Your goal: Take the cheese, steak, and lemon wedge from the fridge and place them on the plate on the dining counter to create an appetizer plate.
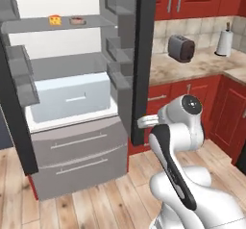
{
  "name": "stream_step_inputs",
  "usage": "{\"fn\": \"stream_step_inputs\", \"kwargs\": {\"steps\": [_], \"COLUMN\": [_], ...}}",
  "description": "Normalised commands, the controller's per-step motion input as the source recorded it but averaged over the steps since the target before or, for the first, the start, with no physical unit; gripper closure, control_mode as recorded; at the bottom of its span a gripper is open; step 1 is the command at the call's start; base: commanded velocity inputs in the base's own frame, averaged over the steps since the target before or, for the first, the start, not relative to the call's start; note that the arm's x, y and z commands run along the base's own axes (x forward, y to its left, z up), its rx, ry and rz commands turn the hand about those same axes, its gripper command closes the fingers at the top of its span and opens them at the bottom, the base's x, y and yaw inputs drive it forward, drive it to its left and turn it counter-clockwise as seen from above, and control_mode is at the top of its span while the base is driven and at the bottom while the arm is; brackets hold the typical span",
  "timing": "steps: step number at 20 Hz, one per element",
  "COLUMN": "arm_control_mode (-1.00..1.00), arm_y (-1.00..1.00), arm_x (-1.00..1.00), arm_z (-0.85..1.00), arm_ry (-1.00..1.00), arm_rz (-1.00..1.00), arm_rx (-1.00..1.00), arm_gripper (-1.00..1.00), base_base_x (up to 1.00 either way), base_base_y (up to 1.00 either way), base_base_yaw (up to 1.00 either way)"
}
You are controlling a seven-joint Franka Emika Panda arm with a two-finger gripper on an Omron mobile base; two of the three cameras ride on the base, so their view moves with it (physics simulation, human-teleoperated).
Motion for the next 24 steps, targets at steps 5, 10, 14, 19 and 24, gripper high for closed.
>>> {"fn": "stream_step_inputs", "kwargs": {"steps": [5, 10, 14, 19, 24], "arm_control_mode": [1.00, 1.00, 1.00, 1.00, 1.00], "arm_y": [0.00, 0.00, 0.00, 0.00, 0.00], "arm_x": [0.00, 0.00, 0.00, 0.00, 0.00], "arm_z": [0.00, 0.00, 0.00, 0.00, 0.00], "arm_ry": [0.00, 0.00, 0.00, 0.00, 0.00], "arm_rz": [0.00, 0.00, 0.00, 0.00, 0.00], "arm_rx": [0.00, 0.00, 0.00, 0.00, 0.00], "arm_gripper": [1.00, 1.00, 1.00, 1.00, 1.00], "base_base_x": [-1.00, -1.00, -1.00, -1.00, -1.00], "base_base_y": [-0.53, -0.50, -0.40, -0.32, -0.34], "base_base_yaw": [-0.41, -0.40, -0.40, -0.37, -0.35]}}
